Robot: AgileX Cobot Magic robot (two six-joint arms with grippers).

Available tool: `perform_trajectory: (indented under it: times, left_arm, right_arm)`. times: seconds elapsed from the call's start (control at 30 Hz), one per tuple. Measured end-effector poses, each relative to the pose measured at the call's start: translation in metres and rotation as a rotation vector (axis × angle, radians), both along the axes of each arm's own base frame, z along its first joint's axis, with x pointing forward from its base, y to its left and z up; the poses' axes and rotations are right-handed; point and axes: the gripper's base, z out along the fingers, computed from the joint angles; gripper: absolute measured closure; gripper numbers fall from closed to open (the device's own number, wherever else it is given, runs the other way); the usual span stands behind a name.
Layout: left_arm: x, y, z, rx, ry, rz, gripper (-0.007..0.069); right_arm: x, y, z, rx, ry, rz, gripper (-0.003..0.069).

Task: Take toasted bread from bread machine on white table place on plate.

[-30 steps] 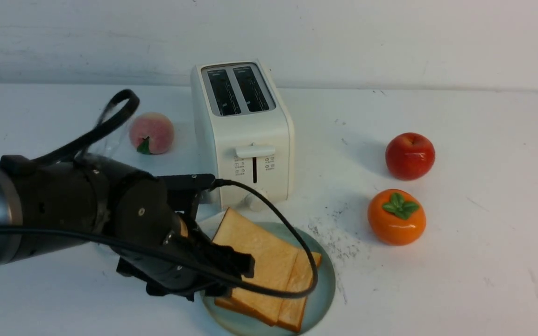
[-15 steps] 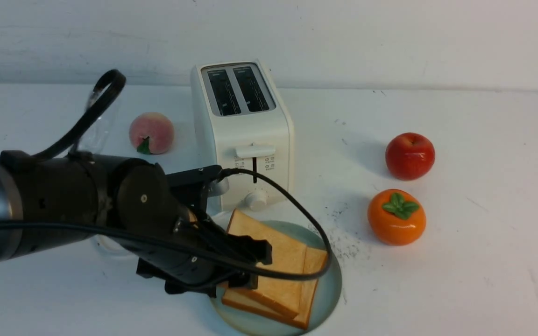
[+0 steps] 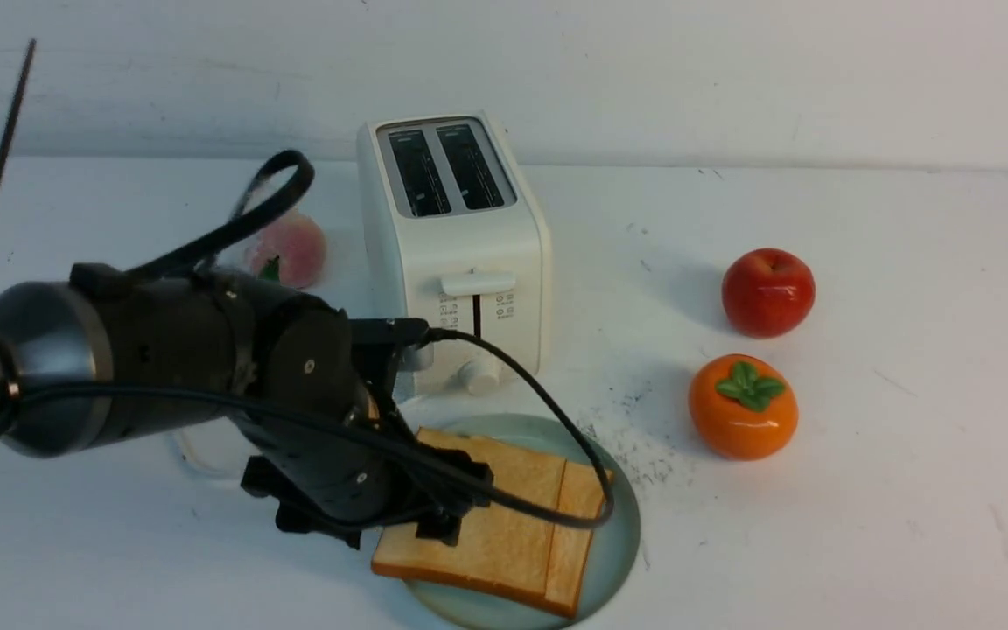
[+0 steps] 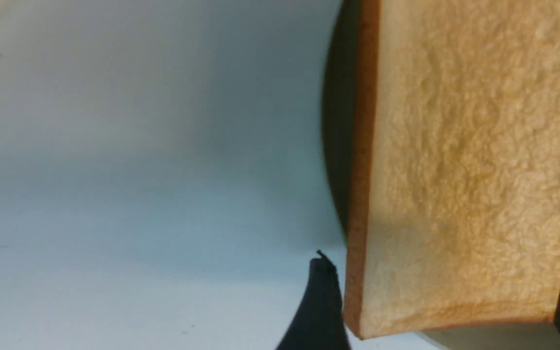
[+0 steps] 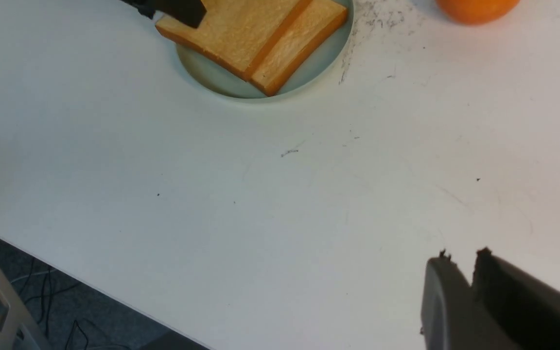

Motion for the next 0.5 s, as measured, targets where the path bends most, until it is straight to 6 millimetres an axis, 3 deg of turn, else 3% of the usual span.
perform_trajectory:
  times: [0.23, 0.37, 0.4, 0.5]
  left_arm:
    - [0.004, 0.004, 0.034, 0.079, 0.011, 0.007, 0.0055]
    - [0.006, 0.01, 0.053, 0.173, 0.026, -0.006, 0.0127]
    - [0.006, 0.011, 0.056, 0.198, 0.032, -0.008, 0.0158]
    - [0.007, 0.02, 0.072, 0.31, 0.039, -0.004, 0.0354]
  right_arm:
    - [0.0, 0.0, 0.0, -0.003, 0.002, 0.002, 0.0573]
    - [0.0, 0.0, 0.0, -0.004, 0.003, 0.002, 0.0573]
    - [0.0, 0.0, 0.0, -0.004, 0.003, 0.002, 0.0572]
    - [0.0, -0.001, -0.001, -0.012, 0.007, 0.0, 0.0568]
